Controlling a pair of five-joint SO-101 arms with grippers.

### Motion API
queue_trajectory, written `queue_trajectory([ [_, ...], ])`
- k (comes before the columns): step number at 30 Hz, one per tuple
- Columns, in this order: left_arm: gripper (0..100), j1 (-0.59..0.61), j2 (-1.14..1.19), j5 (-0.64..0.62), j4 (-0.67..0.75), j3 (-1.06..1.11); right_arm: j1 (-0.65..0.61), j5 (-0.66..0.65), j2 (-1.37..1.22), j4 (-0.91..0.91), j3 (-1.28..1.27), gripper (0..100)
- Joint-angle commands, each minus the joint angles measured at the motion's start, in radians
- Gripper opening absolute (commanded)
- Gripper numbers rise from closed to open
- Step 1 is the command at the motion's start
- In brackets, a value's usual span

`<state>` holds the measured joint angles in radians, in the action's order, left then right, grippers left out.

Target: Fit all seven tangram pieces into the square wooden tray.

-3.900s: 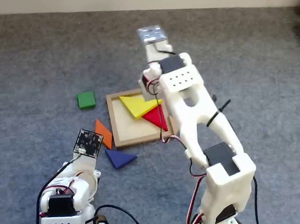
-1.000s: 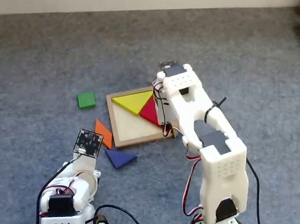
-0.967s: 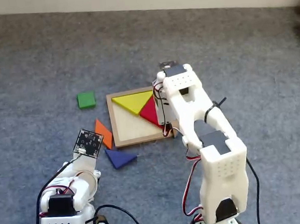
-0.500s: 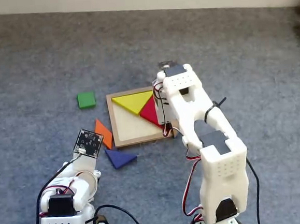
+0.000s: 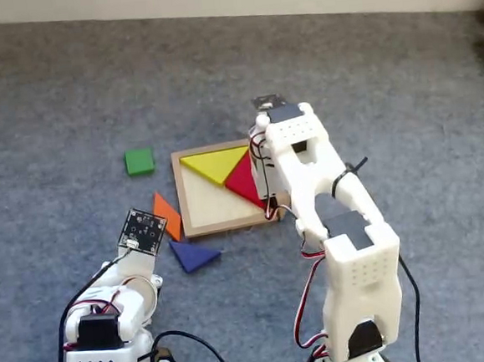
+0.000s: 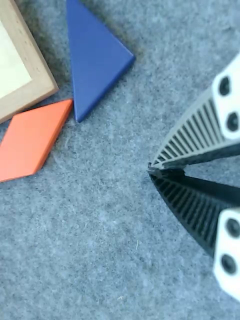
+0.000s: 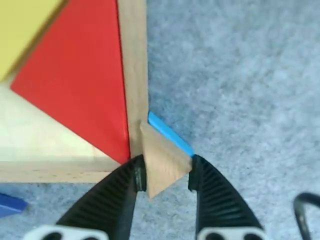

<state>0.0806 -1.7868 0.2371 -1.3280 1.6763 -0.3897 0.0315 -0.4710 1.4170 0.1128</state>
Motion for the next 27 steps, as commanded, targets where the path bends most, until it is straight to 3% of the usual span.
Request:
queue_trajectory([
  [1,1,0.010,-0.027,0.011,-0.006,0.019,0.007,-0.023,0.022,-0.018,0.005,8.5],
  [13,1,0.010,-0.027,0.011,-0.006,0.019,0.002,-0.150,0.182,0.016,0.007,8.4],
  [27,1,0.010,-0.027,0.011,-0.006,0.019,-0.157,-0.465,0.180,0.016,0.007,8.4],
])
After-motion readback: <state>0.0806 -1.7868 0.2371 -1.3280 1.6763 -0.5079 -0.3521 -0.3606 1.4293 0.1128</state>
